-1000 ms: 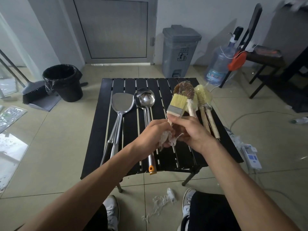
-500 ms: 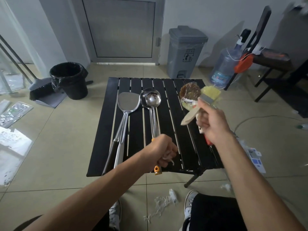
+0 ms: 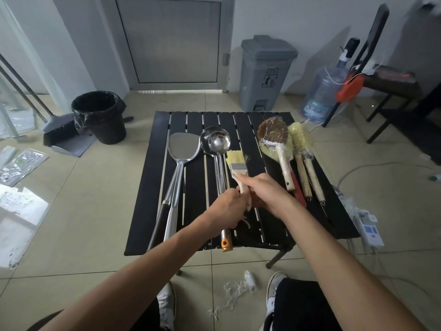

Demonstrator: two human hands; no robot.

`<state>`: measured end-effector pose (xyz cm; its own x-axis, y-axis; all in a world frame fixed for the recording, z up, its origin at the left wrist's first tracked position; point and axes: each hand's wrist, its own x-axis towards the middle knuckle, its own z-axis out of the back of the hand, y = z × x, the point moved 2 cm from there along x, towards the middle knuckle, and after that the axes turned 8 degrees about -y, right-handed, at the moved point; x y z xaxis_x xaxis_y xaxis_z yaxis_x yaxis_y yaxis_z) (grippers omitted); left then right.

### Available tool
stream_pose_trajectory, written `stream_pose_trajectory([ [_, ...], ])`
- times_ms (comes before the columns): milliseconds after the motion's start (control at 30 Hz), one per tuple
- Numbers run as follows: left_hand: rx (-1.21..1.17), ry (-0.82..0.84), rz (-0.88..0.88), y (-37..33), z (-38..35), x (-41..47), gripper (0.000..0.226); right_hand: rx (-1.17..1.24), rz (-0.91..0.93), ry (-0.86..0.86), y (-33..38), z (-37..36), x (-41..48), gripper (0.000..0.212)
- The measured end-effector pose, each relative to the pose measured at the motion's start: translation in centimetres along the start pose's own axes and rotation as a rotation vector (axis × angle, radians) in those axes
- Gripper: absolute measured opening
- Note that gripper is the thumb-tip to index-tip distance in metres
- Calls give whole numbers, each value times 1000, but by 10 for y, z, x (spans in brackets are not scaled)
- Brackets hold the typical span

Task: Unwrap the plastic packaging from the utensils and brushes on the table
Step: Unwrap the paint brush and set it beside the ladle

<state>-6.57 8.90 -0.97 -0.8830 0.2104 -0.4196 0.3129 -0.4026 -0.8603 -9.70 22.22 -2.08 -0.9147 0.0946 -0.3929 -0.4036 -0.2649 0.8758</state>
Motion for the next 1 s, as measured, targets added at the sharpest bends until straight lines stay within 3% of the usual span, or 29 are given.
stream_pose_trajectory([
  [200, 331, -146, -114, 2, 1, 14, 41, -398, 108, -119, -5, -6, 2, 55],
  [467, 438, -150, -146, -2, -1, 8, 30, -650, 109, -179, -5, -11, 10, 47],
  [667, 379, -113, -88, -1, 1, 8, 6, -754, 111, -173, -5, -13, 6, 47],
  [867, 351, -180, -108, -2, 2, 5, 26, -749, 110, -216, 2, -4, -7, 49],
  [1000, 16, -271, -80, -8, 5, 3, 29, -519, 140, -313, 8, 12, -25, 33],
])
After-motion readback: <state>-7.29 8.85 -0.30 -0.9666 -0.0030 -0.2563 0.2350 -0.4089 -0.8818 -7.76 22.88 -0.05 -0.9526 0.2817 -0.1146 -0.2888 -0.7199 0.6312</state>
